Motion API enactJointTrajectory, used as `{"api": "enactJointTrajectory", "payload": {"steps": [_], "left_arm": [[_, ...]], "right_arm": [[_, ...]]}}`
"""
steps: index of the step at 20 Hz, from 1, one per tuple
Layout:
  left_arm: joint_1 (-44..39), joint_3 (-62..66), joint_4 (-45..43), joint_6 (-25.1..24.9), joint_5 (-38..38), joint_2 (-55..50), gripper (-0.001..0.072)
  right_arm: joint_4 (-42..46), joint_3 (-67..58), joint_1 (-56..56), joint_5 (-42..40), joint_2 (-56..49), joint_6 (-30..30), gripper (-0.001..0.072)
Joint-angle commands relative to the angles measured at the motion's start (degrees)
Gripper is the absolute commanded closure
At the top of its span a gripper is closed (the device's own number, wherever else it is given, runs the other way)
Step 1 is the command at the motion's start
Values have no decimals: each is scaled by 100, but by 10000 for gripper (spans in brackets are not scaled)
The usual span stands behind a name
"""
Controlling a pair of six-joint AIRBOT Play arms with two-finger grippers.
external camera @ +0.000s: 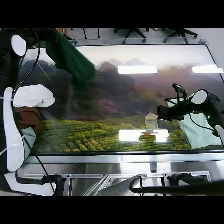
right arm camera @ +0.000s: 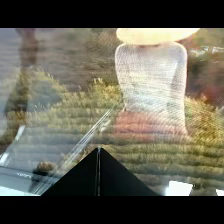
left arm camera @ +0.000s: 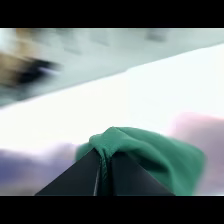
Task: Fold the shirts.
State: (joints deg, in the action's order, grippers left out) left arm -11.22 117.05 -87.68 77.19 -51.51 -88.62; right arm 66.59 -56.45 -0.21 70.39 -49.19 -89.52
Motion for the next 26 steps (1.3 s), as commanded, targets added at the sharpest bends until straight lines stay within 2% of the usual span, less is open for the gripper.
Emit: {"api": "enactJointTrajectory", "payload": {"steps": [1, 3, 7, 8, 9, 10, 11, 13, 15, 16, 17, 18, 19, 22, 26], "left_arm": [[-605, -13, 1915, 50, -1860, 391, 690], [-1029, -391, 2000, 315, -2166, 396, 690], [-1497, -1456, 1976, 599, -2079, 396, 685], [-1478, -1558, 1976, 713, -2149, 396, 407], [-1394, -1550, 1976, 879, -2317, 398, 87], [-1237, -1438, 1976, 1141, -2656, 398, 19], [-1045, -1314, 1978, 1237, -3093, 398, 19], [-629, -1342, 1980, 1320, -4199, 474, 19], [-391, -2107, 1989, 1335, -4409, 857, 19], [-363, -2651, 2017, 1331, -4210, 1117, 19], [-387, -3289, 2083, 1333, -3823, 1408, 19], [-472, -4052, 2280, 1331, -3246, 1735, 19], [-597, -4780, 2555, 1325, -2632, 1998, 19], [-1198, -6830, 3541, 1106, -767, 2444, 18], [-1814, -8013, 3840, 1016, 291, 2081, 18]], "right_arm": [[0, 4, 4, 57, -28, 0, 695], [0, 4, 4, 59, -28, 0, 695], [-9, 4, 0, 162, -66, -2, 689], [-114, -7, -7, 251, -63, 0, 687], [-210, -31, -7, 330, -63, 0, 661], [-334, -70, -7, 404, -63, 33, 502], [-494, -109, -7, 433, -61, 181, 326], [-833, -114, -4, 422, -76, 459, 306], [-1003, -101, 2, 422, -153, 651, 304], [-1093, -90, 7, 413, -201, 782, 301], [-1228, -61, 7, 365, -254, 887, 237], [-1353, -20, 9, 260, -299, 973, 117], [-1480, 22, 9, 98, -363, 1064, 76], [-1751, 39, 7, -352, -695, 1403, 76], [-2555, 35, 9, -835, -1366, 2496, 77]]}}
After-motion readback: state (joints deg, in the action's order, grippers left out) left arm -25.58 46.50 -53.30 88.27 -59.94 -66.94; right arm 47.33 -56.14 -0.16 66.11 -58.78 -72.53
